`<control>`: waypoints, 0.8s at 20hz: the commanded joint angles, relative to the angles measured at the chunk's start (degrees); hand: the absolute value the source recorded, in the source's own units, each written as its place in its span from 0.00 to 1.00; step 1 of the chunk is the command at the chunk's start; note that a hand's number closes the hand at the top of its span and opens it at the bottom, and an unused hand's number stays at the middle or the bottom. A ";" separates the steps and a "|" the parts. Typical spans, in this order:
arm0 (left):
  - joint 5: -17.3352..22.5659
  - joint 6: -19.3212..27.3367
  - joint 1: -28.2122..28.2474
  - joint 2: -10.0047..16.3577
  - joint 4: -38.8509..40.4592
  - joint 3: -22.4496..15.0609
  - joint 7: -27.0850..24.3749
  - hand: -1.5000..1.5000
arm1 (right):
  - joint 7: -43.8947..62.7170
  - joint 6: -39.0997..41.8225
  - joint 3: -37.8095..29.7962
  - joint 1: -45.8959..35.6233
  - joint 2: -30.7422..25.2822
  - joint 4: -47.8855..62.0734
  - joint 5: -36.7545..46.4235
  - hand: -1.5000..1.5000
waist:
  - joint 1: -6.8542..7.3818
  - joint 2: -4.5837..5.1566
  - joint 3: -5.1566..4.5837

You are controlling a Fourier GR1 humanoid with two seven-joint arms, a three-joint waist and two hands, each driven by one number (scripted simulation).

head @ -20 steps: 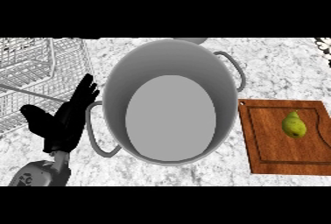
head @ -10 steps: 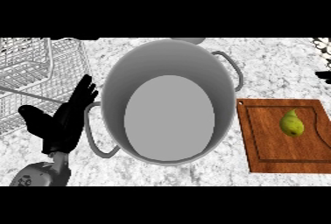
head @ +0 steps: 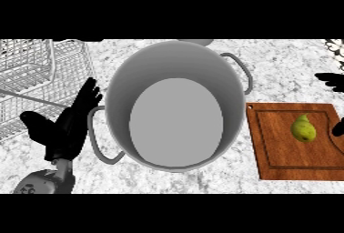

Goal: Pick the pear from the cutting board and place it in the pot

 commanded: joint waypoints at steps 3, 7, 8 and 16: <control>1.02 -2.28 0.80 0.15 -3.03 2.45 3.62 0.50 | 0.77 0.25 -1.24 2.12 0.87 -0.79 4.14 0.00 | -0.06 -0.04 0.00; -1.81 -1.37 -1.57 -1.29 0.64 2.18 1.94 0.50 | 7.60 -2.16 0.67 2.14 6.31 -2.32 6.28 0.00 | -0.34 -0.07 -0.02; -2.39 -1.89 0.65 -3.32 1.33 1.06 -1.27 0.50 | 0.97 0.15 -0.20 -1.84 3.78 5.96 9.23 0.00 | 0.28 0.13 0.01; -1.81 -4.37 -1.85 -2.49 0.84 4.27 2.20 0.50 | -3.82 -1.00 2.28 -2.60 7.81 9.78 16.47 0.00 | 0.25 0.16 0.02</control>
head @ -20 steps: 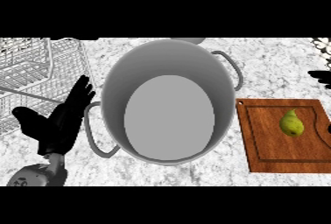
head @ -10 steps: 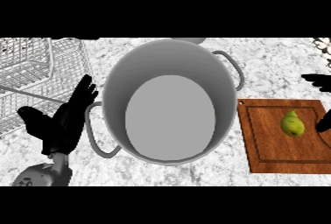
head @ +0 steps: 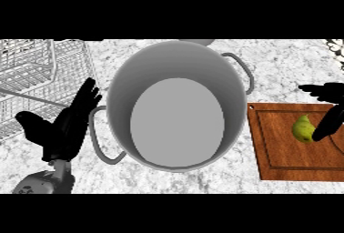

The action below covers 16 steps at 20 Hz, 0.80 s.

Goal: Pick the pear from the cutting board and place it in the pot

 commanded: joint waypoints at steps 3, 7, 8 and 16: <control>-1.44 -0.82 0.90 -1.62 1.41 0.05 -1.48 0.50 | 2.84 -0.16 1.80 0.81 3.72 -0.21 4.47 0.00 | -0.24 -0.10 -0.03; -2.59 0.83 -4.06 -3.28 1.37 0.27 2.57 0.50 | -2.46 -0.08 1.87 -1.91 3.39 7.10 8.49 0.00 | -0.10 0.03 0.00; -0.23 -3.70 1.91 -0.58 3.33 3.49 -4.82 0.50 | -5.33 0.67 2.35 0.76 1.56 5.99 8.73 0.00 | -0.09 0.01 -0.02; -1.74 -3.63 3.18 -1.70 -0.74 2.48 -1.30 0.50 | -12.14 -1.97 -0.14 3.24 4.22 7.48 9.53 1.00 | -0.05 -0.05 0.02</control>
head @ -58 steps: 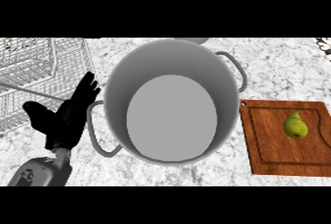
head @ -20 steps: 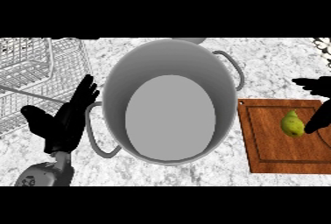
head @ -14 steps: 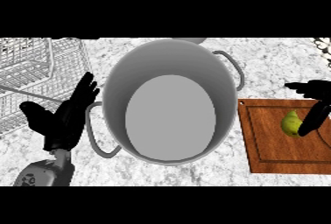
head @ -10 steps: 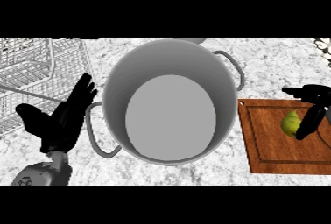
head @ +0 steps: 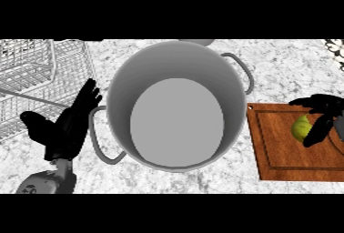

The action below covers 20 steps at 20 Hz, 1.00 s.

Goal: Pick the pear from the cutting board and place it in the pot

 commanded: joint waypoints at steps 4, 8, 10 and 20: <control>-0.26 -1.77 0.66 -0.62 1.81 1.03 -3.19 0.50 | -9.01 -5.98 -1.82 0.62 1.87 0.99 1.42 1.00 | 0.02 0.15 0.15; -2.64 -0.44 1.43 -2.02 -0.41 0.17 -1.14 0.50 | -7.17 -2.80 -3.19 0.77 1.41 -2.58 1.99 1.00 | -0.19 0.01 0.13; 0.04 -2.69 2.25 0.05 -5.62 1.19 3.74 0.50 | -11.72 -5.44 -3.67 0.26 0.45 1.92 3.40 1.00 | 0.20 0.08 0.16; 0.08 -1.15 2.55 0.45 -1.56 4.08 1.10 0.50 | 9.67 -22.79 12.58 17.24 17.70 -43.17 13.96 1.00 | -3.76 -1.42 -0.06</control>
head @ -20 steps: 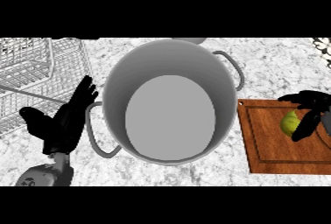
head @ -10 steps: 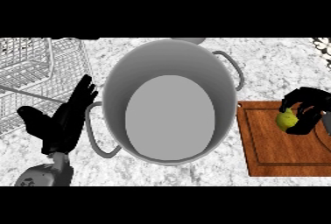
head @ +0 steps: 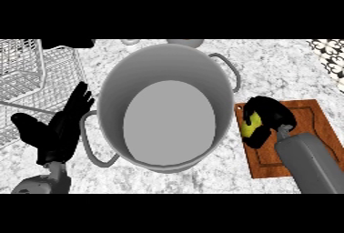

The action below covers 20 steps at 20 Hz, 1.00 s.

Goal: Pick the pear from the cutting board and place it in the pot

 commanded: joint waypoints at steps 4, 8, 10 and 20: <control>-0.40 0.20 1.50 -0.06 -2.24 -0.62 1.25 0.50 | 15.03 -8.65 6.96 12.14 2.82 -26.98 10.25 1.00 | -0.56 0.03 0.16; -1.67 1.26 2.05 -1.73 -3.58 -2.39 1.05 0.50 | 16.61 -8.41 4.87 18.75 -1.74 -43.08 11.26 1.00 | 0.74 0.73 0.25; -1.91 1.12 -0.94 -2.29 0.30 -2.08 -0.78 0.50 | 20.18 -4.10 5.64 17.51 -0.20 -52.46 9.32 1.00 | 0.18 0.78 0.18; -1.25 -0.49 -0.12 -0.47 -3.62 -1.79 2.54 0.50 | 28.39 6.82 1.40 4.39 1.80 -73.38 2.36 1.00 | 2.87 1.05 0.20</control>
